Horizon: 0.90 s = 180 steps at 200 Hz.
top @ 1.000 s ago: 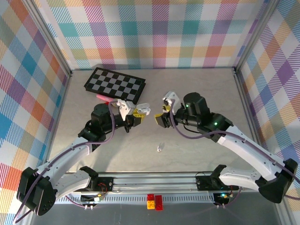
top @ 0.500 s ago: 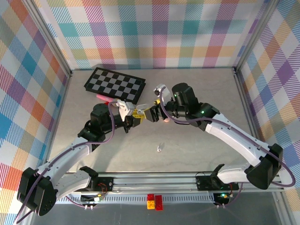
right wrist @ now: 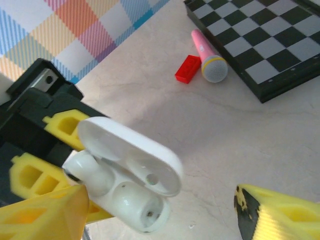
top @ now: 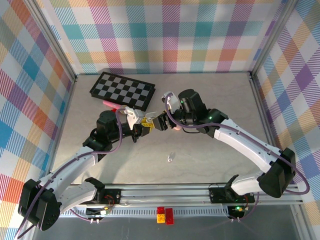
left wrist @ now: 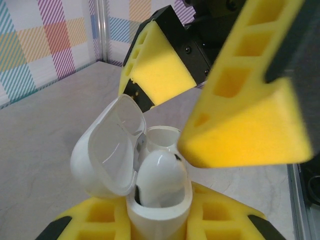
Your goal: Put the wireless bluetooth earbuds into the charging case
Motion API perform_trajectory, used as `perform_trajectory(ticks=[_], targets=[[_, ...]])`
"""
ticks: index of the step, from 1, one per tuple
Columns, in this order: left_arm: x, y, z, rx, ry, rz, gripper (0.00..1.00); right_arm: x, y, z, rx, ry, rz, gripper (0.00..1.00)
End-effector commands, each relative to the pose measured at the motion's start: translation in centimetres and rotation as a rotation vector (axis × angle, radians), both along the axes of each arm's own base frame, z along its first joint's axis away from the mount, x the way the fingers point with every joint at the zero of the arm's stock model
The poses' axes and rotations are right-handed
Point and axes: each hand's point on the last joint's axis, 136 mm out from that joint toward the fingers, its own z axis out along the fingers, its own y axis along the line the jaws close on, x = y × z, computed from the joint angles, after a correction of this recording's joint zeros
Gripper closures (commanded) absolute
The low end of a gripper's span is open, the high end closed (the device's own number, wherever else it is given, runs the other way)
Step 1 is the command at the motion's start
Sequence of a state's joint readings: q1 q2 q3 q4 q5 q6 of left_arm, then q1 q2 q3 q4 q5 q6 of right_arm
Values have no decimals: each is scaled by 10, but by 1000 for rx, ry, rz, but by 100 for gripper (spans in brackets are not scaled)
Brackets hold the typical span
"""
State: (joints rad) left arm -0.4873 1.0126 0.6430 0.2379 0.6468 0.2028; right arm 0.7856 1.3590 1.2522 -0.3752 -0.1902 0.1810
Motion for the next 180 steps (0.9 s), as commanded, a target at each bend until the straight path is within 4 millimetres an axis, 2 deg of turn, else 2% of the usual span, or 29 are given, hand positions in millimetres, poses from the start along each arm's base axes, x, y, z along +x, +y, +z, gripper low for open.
perform_trajectory(ticks=[1, 15, 53, 65, 83, 101, 120, 152, 166, 180], targets=[[-6, 0, 18, -24, -57, -33, 99, 9, -4, 15, 6, -26, -66, 26], [-6, 0, 18, -25, -58, -32, 99, 11, -8, 15, -2, -31, -89, 28], [-3, 4, 17, -31, -51, 0, 99, 0, -12, 26, 52, -69, -61, 27], [2, 9, 17, -46, -42, 32, 99, -1, -20, 33, 86, -86, -90, 27], [9, 17, 17, -66, -27, 79, 99, 4, -42, 27, 106, -54, -195, 27], [13, 26, 19, -96, -23, 117, 99, 8, -69, 0, 76, 48, -331, 27], [17, 35, 23, -130, -28, 152, 99, -2, -85, -37, 14, 202, -383, 28], [20, 44, 32, -181, -42, 183, 99, -30, -84, -105, -121, 510, -388, 28], [21, 48, 36, -200, -50, 197, 99, -43, -77, -132, -137, 641, -374, 31], [23, 53, 40, -222, -53, 221, 99, -53, -64, -149, -143, 720, -338, 36]])
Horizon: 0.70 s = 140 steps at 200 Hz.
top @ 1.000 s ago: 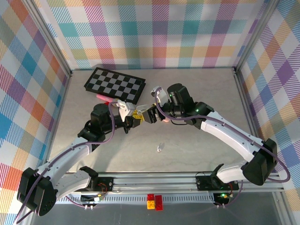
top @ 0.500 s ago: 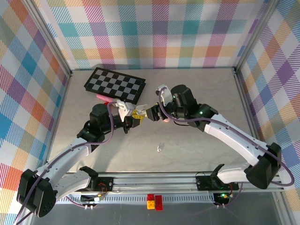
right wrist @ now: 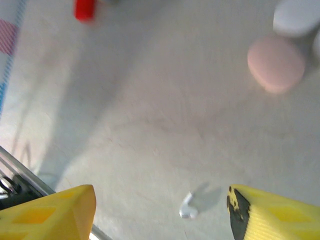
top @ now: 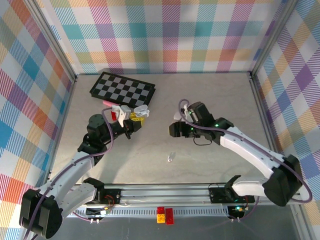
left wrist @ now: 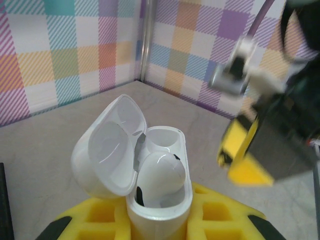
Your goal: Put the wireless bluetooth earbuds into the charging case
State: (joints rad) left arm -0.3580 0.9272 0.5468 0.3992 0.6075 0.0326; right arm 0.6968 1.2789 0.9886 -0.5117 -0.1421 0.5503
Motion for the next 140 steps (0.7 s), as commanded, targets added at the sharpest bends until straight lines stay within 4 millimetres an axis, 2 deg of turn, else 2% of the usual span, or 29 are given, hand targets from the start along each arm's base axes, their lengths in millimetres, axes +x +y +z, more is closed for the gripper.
perform_trajectory(ticks=[1, 33, 77, 111, 140], targets=[[1, 11, 24, -78, -63, 41, 99, -35, 10, -40, 11, 260, 13, 36], [9, 27, 30, -151, -56, 103, 100, -48, 40, -75, -22, 397, 119, 36], [9, 42, 37, -180, -56, 154, 99, -48, 74, -102, -76, 416, 241, 37], [6, 44, 36, -167, -49, 155, 100, -49, 81, -114, -89, 429, 274, 37], [7, 42, 35, -161, -43, 143, 100, -53, 79, -131, -116, 468, 276, 37]])
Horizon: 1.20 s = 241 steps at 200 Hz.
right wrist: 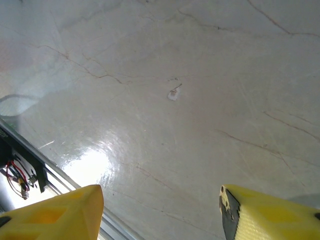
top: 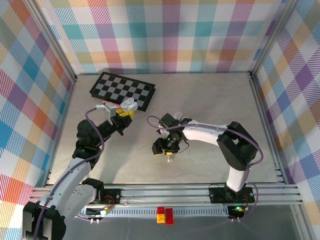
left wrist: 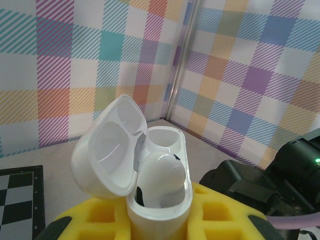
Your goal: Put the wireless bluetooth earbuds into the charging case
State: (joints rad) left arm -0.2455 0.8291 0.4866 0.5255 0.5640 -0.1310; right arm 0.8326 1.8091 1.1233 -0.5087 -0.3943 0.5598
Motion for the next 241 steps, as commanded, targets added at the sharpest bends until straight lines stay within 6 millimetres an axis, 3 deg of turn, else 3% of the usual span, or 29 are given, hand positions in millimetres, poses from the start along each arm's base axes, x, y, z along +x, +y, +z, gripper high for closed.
perform_trajectory(ticks=[1, 40, 107, 172, 202, 241], targets=[[-1, 1, 6, -7, -15, -10, 100, -5, 2, -9, -5, 25, 31, 37], [1, -2, 4, 1, -9, -24, 100, -4, -20, -16, -92, -25, -12, 37], [2, -6, 1, 2, -4, -51, 99, -20, -42, -15, -125, -6, -56, 37], [2, -6, -3, 9, 3, -52, 99, -46, -48, -11, -120, 52, -28, 42], [2, -7, -2, 8, 2, -55, 99, -42, -46, -4, -108, 22, -24, 44], [1, -8, -3, 12, 6, -64, 99, -34, -49, -8, -156, -10, 4, 54]])
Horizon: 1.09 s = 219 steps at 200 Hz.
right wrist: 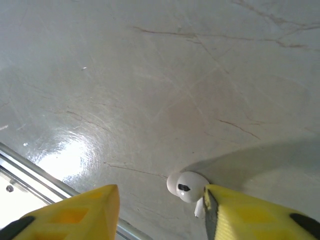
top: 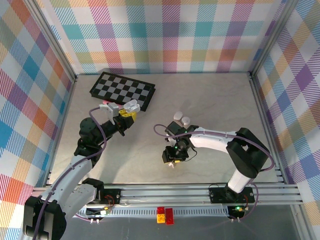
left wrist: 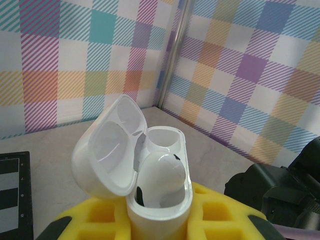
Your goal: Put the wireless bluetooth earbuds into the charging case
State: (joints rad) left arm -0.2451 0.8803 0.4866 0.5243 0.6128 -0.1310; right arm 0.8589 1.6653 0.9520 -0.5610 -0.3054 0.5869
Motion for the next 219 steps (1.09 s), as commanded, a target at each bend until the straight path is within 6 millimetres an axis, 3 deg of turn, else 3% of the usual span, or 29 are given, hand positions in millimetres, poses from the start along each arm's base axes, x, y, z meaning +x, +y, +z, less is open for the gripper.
perform_trajectory(ticks=[1, 147, 219], targets=[[-2, 0, 13, -5, -44, -16, 99, 1, -2, 2, -36, -9, 25, 54], [-3, 0, 10, 3, -34, -19, 99, -8, -8, -23, -90, 71, 45, 64], [-2, -1, 10, 6, -33, -22, 99, 1, -12, -14, -113, 17, 24, 76]])
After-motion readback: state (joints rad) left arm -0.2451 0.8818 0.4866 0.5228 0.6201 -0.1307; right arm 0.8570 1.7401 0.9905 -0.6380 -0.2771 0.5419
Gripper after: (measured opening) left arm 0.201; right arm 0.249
